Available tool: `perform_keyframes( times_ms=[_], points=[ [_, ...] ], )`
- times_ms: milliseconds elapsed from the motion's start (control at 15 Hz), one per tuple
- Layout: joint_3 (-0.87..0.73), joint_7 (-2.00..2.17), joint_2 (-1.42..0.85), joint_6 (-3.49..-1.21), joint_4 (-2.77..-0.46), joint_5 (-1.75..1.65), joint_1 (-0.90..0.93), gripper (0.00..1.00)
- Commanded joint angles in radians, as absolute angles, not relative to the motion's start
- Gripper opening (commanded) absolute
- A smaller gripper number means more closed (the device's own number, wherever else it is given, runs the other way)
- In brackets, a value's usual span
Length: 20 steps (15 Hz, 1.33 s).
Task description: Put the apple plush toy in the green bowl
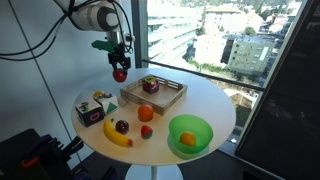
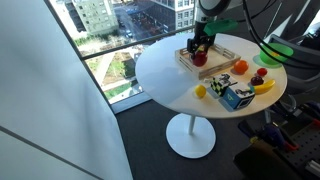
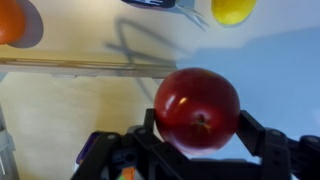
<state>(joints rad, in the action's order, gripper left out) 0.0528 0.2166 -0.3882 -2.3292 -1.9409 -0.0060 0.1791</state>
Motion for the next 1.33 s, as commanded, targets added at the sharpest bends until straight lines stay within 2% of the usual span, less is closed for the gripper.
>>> perform_keyframes(
  times_ms=[0, 1267],
  points=[
    [0.035, 0.244, -0.379, -2.327, -1.926, -0.031, 0.174, 0.56],
    [-0.039, 0.328, -0.462, -2.419, -1.914, -0.094, 0.178, 0.56]
  ],
)
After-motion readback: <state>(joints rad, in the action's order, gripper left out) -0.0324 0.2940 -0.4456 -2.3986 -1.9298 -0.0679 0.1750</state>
